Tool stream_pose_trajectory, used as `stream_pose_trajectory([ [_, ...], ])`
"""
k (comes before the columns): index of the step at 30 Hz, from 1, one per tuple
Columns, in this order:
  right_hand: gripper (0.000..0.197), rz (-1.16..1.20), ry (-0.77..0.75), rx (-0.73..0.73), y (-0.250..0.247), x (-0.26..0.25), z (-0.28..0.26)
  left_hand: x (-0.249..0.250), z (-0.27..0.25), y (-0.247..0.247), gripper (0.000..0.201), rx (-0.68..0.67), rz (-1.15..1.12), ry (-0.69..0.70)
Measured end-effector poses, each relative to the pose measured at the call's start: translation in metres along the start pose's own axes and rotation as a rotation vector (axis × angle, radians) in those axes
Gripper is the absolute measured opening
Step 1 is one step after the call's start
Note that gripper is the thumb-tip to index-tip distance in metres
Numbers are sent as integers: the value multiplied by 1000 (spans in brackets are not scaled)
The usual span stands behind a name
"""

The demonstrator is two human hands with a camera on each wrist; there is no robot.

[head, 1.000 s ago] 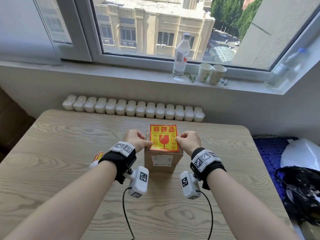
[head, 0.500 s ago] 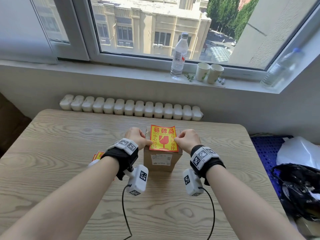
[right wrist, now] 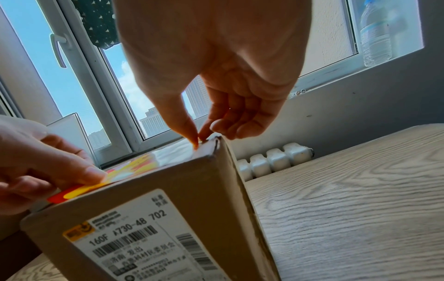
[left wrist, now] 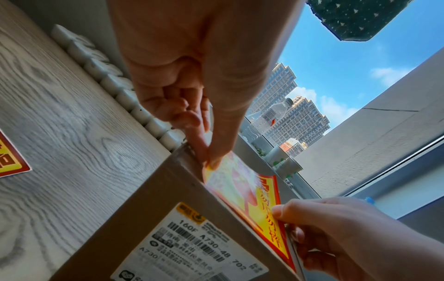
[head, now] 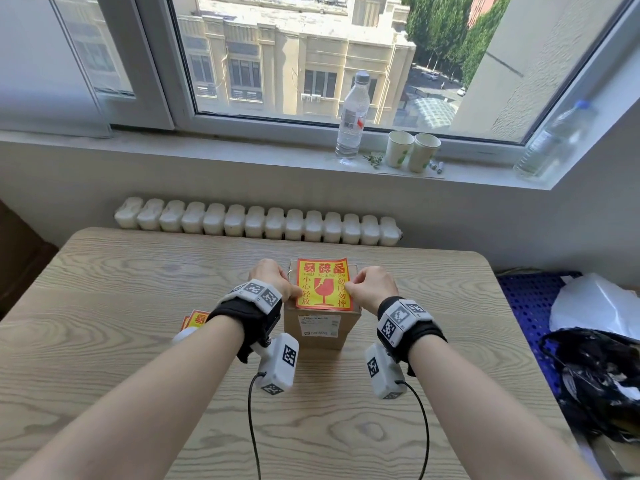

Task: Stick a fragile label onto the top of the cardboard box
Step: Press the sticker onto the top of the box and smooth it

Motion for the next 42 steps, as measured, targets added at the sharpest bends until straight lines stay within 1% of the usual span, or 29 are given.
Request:
stream_pose_trajectory([
  [1, 15, 1, 0, 7, 0, 1, 0, -1, 1, 0, 23, -8, 12, -9],
  [4, 17, -6, -5, 25, 0, 5, 0, -9, 3, -2, 42, -39, 28, -32],
  [5, 19, 3, -13, 40, -1, 6, -1, -9, 3, -3, 43, -35, 37, -6],
  [6, 20, 22, -33, 69, -4, 5, -2, -7, 3, -4, 38, -6, 62, 42],
  [8, 19, 54, -132, 170, -9, 0, -4, 1, 2, -9, 27, 131, 162, 165],
  [9, 19, 45, -200, 221, -10, -4, -6, 6, 0, -11, 26, 193, 225, 219],
  [10, 21, 13, -267, 255, -9, -9, -9, 11, -1, -9, 27, 224, 286, 271],
  [11, 25, -30, -328, 272, -6, -13, -13, 15, -2, -5, 29, 224, 334, 331],
  [12, 31, -79, -382, 266, -2, -17, -16, 19, -1, 2, 33, 205, 370, 397],
  [14, 44, -201, -464, 205, 13, -22, -20, 24, -2, 21, 44, 115, 444, 510],
  [15, 50, -279, -490, 170, 22, -23, -21, 25, -3, 31, 49, 48, 497, 553],
  [17, 55, -429, -497, 120, 37, -20, -18, 22, -1, 49, 56, -65, 588, 596],
  [19, 56, -488, -462, 79, 45, -14, -12, 17, 2, 57, 59, -106, 633, 585],
  [24, 57, -443, -425, 17, 53, -6, -8, 7, 5, 63, 61, -106, 645, 549],
  [28, 56, -395, -409, 13, 48, -5, 0, 10, 7, 56, 56, -96, 542, 556],
  [30, 56, -403, -400, 18, 47, -2, 4, 8, 7, 52, 56, -102, 551, 550],
  [34, 56, -404, -406, 36, 48, 0, 2, 4, 6, 53, 58, -126, 582, 550],
  [38, 55, -388, -456, 82, 43, -17, 0, 11, 11, 47, 58, -49, 543, 545],
  [42, 54, -406, -493, 43, 54, -28, -1, 6, 15, 49, 59, -56, 514, 520],
])
Point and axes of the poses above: each hand's wrist, its own z-axis towards the middle knuckle, its own y-axis out of the palm, x = y × z, the point moved 6 cm from there along z, towards the middle knuckle, and after that the axes turned 14 degrees about y, right-handed, at the moved point
